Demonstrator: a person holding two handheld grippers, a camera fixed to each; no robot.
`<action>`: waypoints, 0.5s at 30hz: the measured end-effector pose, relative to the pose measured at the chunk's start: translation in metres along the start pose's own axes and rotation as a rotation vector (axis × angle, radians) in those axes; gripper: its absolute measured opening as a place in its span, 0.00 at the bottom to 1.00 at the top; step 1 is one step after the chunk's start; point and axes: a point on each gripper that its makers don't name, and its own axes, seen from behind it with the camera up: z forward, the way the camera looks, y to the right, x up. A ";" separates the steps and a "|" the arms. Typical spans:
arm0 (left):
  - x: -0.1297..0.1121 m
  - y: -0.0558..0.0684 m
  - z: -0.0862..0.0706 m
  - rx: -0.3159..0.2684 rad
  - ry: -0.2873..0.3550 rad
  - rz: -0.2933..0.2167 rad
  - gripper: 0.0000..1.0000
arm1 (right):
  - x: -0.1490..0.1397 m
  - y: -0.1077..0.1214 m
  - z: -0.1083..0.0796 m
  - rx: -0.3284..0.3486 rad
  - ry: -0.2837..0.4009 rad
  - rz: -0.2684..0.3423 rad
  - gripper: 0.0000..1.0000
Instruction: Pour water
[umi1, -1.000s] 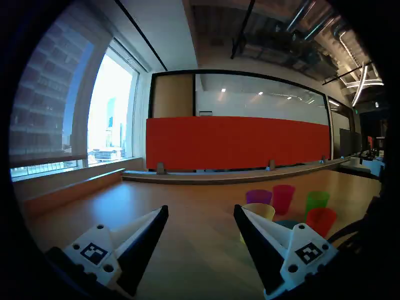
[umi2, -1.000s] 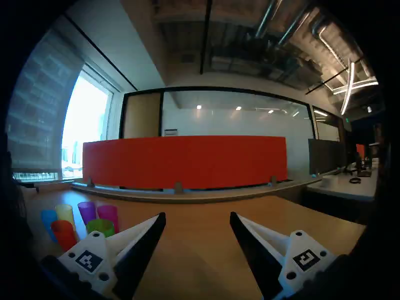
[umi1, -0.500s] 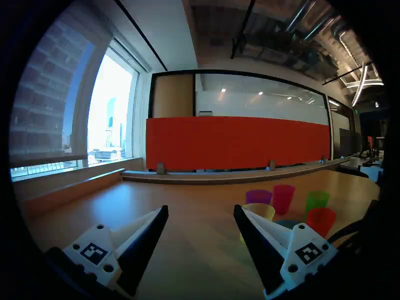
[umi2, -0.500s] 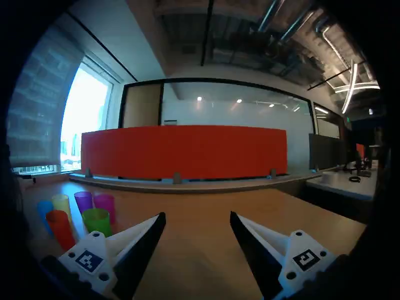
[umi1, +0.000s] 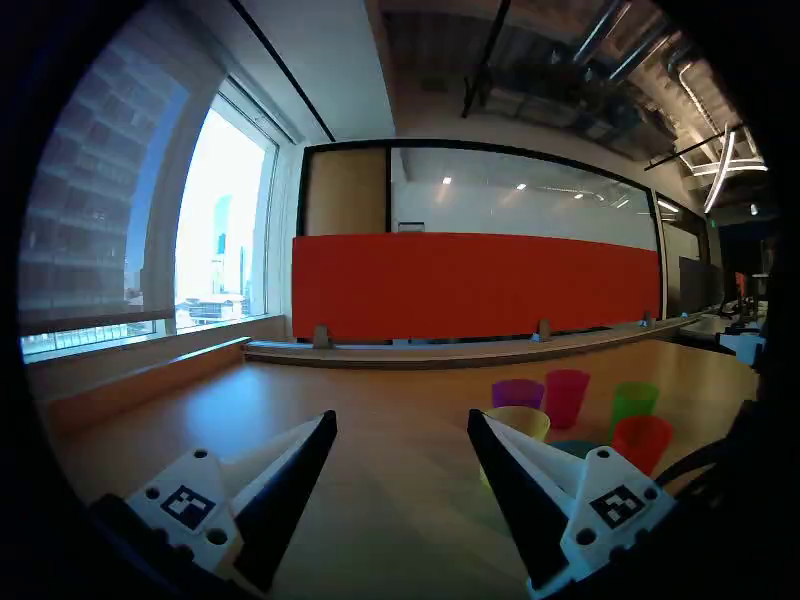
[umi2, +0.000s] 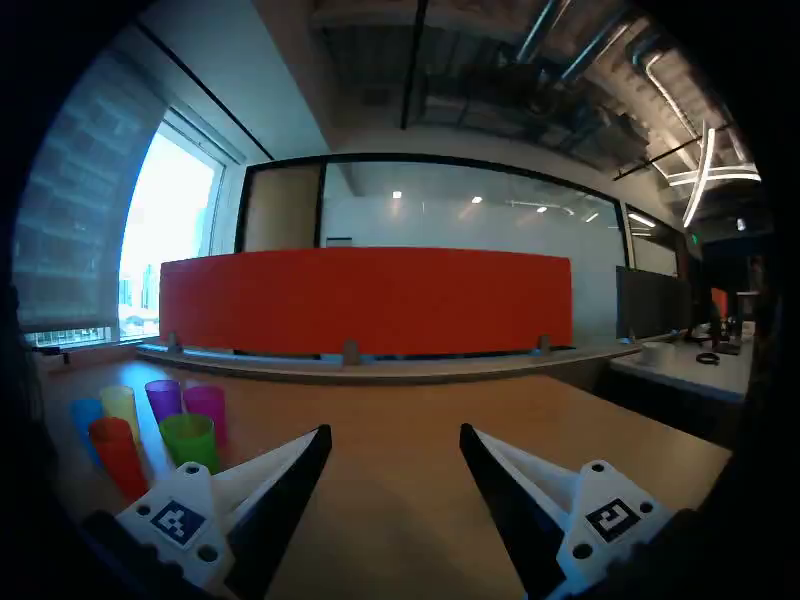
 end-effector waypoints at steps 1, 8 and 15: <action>0.000 0.000 0.000 0.000 0.000 0.000 0.98 | 0.000 0.000 0.000 -0.001 0.000 0.000 0.99; 0.000 0.000 0.000 0.000 0.000 0.000 0.97 | -0.001 0.000 0.000 -0.001 -0.002 0.001 0.99; 0.000 0.000 0.000 0.000 0.000 0.000 0.98 | -0.002 0.000 0.000 -0.002 -0.002 0.000 0.99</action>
